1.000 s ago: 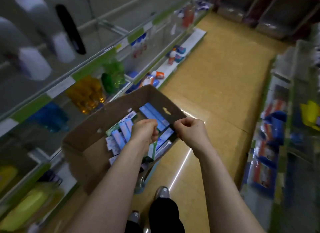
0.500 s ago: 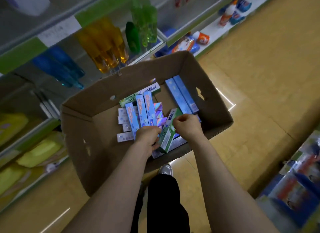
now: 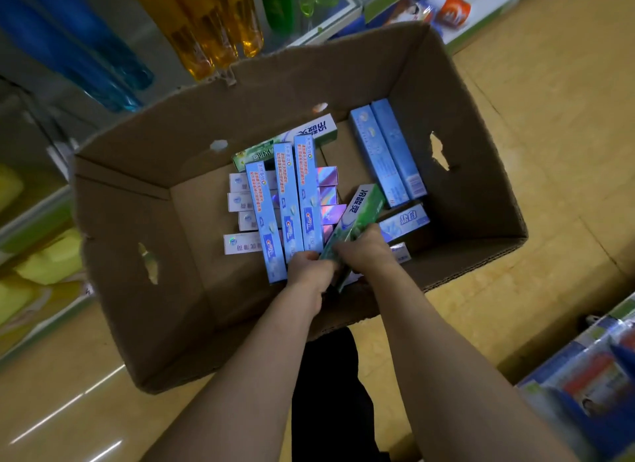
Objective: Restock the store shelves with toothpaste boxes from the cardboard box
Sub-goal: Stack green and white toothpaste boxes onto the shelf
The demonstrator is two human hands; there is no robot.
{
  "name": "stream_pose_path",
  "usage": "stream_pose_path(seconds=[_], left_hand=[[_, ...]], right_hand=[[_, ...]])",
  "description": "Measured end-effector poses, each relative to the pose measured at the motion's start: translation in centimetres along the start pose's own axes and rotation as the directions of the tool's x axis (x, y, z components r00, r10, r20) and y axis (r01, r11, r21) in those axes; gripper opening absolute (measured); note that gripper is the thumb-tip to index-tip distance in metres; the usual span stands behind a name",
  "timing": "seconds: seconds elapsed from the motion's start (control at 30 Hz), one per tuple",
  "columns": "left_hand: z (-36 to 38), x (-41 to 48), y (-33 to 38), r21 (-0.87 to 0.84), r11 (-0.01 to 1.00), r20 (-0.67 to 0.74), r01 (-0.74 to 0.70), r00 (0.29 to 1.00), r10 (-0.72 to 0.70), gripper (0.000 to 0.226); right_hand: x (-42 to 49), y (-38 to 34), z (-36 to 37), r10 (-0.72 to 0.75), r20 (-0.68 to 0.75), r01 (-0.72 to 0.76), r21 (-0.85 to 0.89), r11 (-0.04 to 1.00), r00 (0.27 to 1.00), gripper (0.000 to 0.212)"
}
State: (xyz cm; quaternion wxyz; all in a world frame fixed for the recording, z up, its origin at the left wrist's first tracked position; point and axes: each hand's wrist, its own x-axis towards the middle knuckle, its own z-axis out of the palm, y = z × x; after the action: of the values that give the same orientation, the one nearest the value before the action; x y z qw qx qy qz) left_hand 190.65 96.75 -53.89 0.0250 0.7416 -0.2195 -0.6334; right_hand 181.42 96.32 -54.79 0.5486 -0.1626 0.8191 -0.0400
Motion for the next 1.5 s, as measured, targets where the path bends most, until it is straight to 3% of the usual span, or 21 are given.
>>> stream_pose_path(seconds=[0.27,0.37,0.57,0.8,0.93,1.13,1.2,1.33,1.5], left_hand=[[-0.2,-0.3,0.3,-0.095,0.995,0.109,-0.001,0.994,0.012,0.02],[-0.8,-1.9,1.8,-0.154,0.988,0.229,0.012,0.973,0.024,0.004],[-2.0,-7.0,3.9,-0.277,0.961,0.453,-0.001,0.882,0.132,0.027],[-4.2,-13.5,6.8,-0.396,0.918,0.619,-0.003,0.738,0.27,0.034],[-4.7,-17.8,8.6,-0.402,0.912,0.63,-0.084,0.698,0.342,0.025],[-4.1,-24.4,9.3,-0.423,0.9,0.638,-0.106,0.67,0.378,0.018],[-3.1,-26.7,9.1,-0.385,0.914,0.676,-0.128,0.635,0.373,0.014],[-0.3,-31.7,7.8,-0.324,0.931,0.758,-0.169,0.542,0.362,0.012],[4.1,-38.3,5.5,-0.24,0.945,0.846,-0.223,0.43,0.316,0.011]], right_hand=[[-1.0,-0.5,0.3,-0.022,-0.034,0.025,0.095,0.995,0.999,0.058],[-2.5,-1.3,-1.0,-0.031,-0.052,0.039,0.179,0.983,0.998,0.046],[-8.4,-3.0,-3.3,-0.1,-0.147,0.147,0.353,0.924,0.984,0.035],[-17.3,-3.2,-6.5,-0.194,-0.311,0.335,0.509,0.793,0.93,0.059],[-23.8,-1.5,-8.2,-0.274,-0.347,0.436,0.596,0.674,0.897,0.022],[-32.5,2.7,-10.9,-0.248,-0.474,0.52,0.616,0.592,0.845,0.01],[-35.2,4.4,-11.7,-0.197,-0.562,0.57,0.63,0.528,0.803,0.007],[-39.8,8.2,-12.7,-0.167,-0.724,0.696,0.533,0.48,0.67,0.044],[-44.3,13.6,-14.4,-0.066,-0.881,0.777,0.376,0.504,0.469,0.041]])
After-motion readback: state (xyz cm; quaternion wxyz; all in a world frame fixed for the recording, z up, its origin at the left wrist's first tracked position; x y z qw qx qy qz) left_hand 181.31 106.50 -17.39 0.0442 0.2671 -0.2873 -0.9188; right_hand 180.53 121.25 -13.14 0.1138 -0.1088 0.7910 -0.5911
